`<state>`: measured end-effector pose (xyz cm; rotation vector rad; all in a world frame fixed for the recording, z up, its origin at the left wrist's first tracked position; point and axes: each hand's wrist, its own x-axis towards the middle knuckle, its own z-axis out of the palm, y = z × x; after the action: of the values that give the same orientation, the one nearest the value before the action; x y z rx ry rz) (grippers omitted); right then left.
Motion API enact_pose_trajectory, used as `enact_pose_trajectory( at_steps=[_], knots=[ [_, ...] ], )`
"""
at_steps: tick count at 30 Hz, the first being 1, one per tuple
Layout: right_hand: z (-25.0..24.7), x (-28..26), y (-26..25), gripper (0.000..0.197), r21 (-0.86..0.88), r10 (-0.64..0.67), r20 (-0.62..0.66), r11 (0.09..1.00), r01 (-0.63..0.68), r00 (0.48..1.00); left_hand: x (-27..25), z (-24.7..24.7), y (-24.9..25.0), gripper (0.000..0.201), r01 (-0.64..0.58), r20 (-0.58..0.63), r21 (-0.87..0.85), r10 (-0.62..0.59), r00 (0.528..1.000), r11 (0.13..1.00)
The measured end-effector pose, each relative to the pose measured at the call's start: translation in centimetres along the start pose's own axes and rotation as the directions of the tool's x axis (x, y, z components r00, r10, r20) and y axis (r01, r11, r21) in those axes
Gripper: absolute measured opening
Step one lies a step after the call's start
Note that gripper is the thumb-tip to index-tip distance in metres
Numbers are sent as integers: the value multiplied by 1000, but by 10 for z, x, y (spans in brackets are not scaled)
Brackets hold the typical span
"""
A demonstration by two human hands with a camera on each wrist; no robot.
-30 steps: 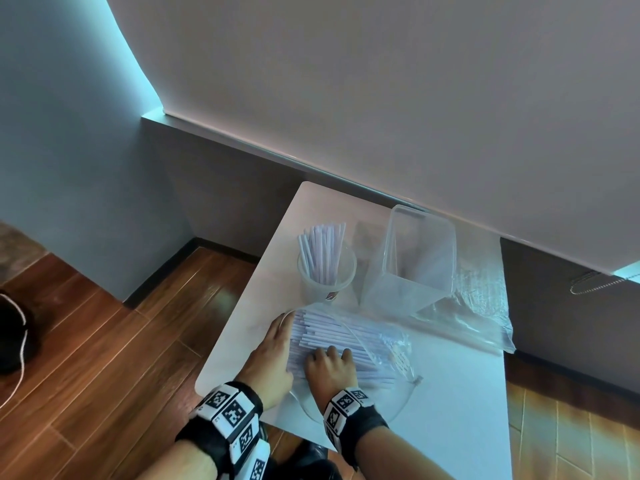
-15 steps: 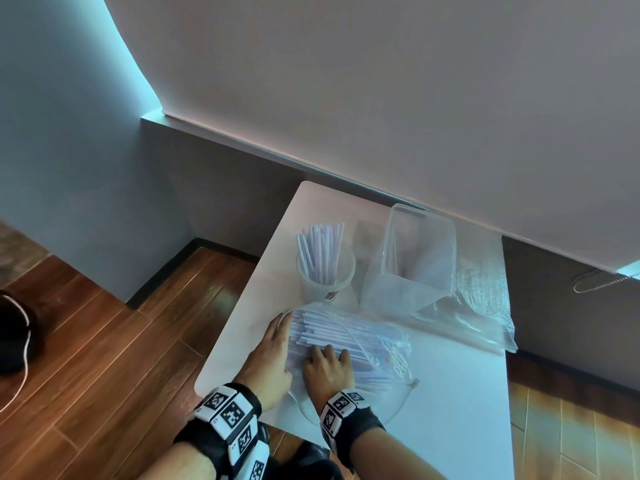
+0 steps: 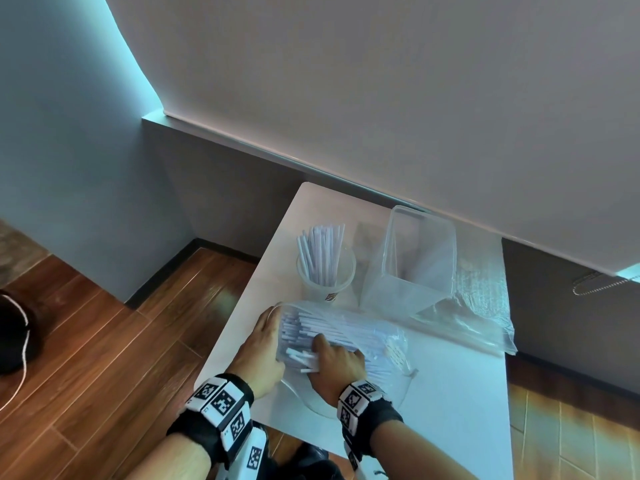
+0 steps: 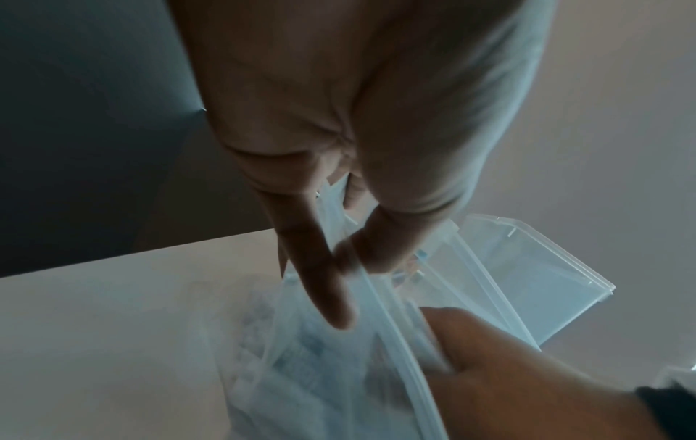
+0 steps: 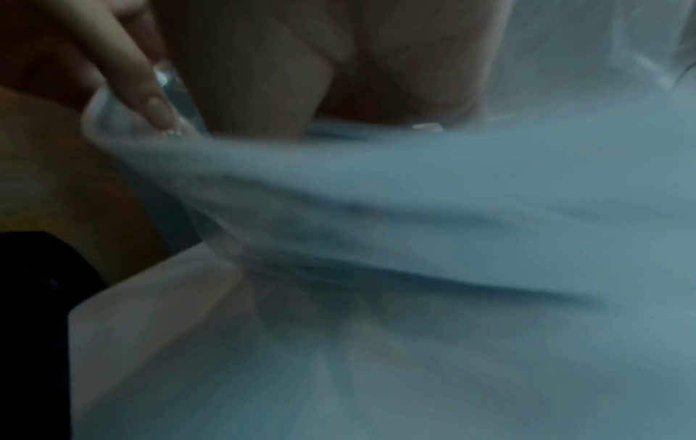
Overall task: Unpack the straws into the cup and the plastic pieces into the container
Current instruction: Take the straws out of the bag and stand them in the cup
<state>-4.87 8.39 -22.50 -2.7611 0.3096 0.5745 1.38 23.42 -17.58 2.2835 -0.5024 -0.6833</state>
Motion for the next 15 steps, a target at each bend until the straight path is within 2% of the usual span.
enact_pose_trajectory(
  at_steps=[2,4,6,7,10,13,15],
  knots=[
    [-12,-4,2,17,48,4,16,999,-4,1000,1,0,-3,92,17,1,2,-17,1000,1000],
    [-23,-10,2,2,59,-26,-41,998,29,999,2,-1,-5,96,27,15,-4,-27,1000,1000],
    [-33,-15,3,17,123,-64,-139,989,82,988,3,-1,-4,97,31,24,-11,-31,999,999],
    [-38,-17,3,24,210,-77,-177,971,114,981,3,-2,-3,97,34,26,-15,-34,999,999],
    [-52,-22,3,45,447,-77,-266,873,194,961,5,-4,-1,97,57,35,-56,-55,998,997],
    [-55,-23,7,41,613,29,-304,772,172,952,7,-3,0,97,41,34,-65,-39,999,997],
    [-51,-22,12,39,590,85,-227,804,68,970,8,-1,-1,97,14,31,-54,-13,999,998]
  ],
)
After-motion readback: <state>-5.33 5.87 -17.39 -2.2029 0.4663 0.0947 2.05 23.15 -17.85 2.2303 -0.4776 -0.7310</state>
